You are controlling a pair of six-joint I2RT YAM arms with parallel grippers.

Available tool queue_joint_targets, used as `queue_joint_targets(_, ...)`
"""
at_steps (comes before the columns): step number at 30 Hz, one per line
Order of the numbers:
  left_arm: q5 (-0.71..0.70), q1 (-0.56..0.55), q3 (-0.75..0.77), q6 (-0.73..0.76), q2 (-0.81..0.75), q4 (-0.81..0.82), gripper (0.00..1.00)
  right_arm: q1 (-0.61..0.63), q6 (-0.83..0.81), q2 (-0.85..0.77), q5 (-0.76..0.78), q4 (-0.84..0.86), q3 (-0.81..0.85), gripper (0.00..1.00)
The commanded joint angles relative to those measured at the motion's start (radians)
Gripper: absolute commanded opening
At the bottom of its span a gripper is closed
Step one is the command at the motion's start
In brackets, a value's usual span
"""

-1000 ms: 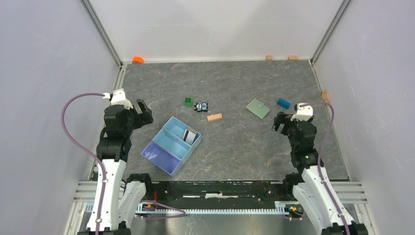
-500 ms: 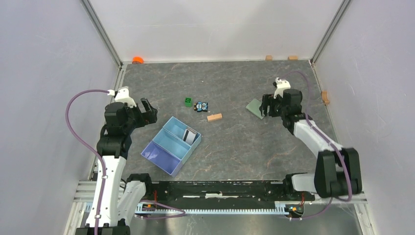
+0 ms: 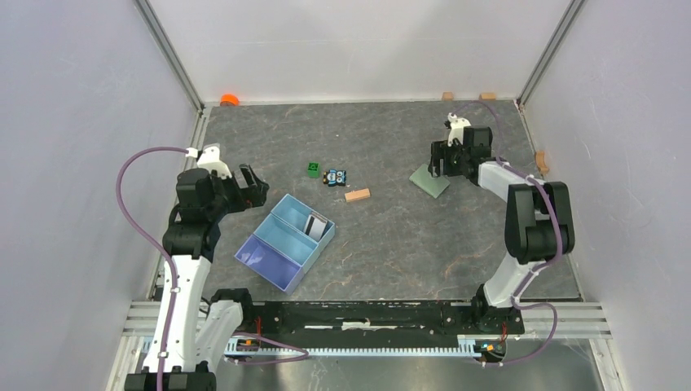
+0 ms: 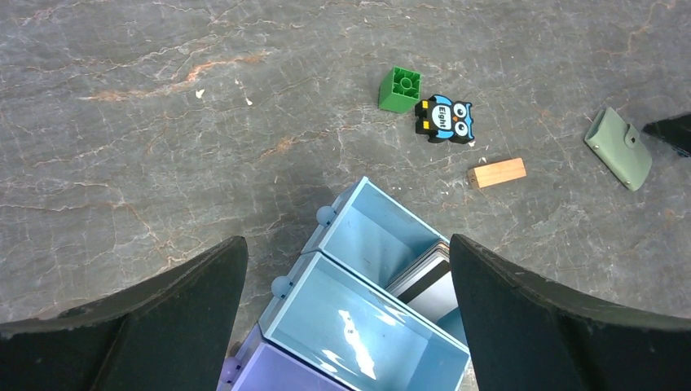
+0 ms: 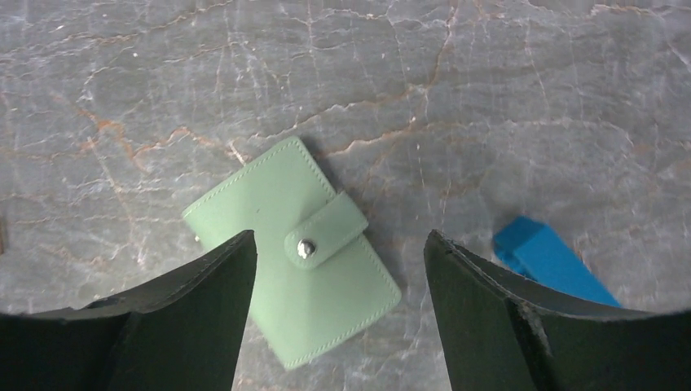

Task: Put the credit cards into the card holder
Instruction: Open the card holder at the center of the board.

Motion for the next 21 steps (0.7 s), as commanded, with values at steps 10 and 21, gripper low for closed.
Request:
queue_joint_targets(10,0.136,-0.004,-0.012,0.018,-0.004,0.057,1.0,0.024,0.009,0.028,-0.263,0.0,-0.055,0.81)
queue_joint_targets(21,0.173,-0.079,-0.015,0.009,0.045,0.066,1.0,0.225,0.027,-0.179,-0.272,-0.033,-0.28,0.75)
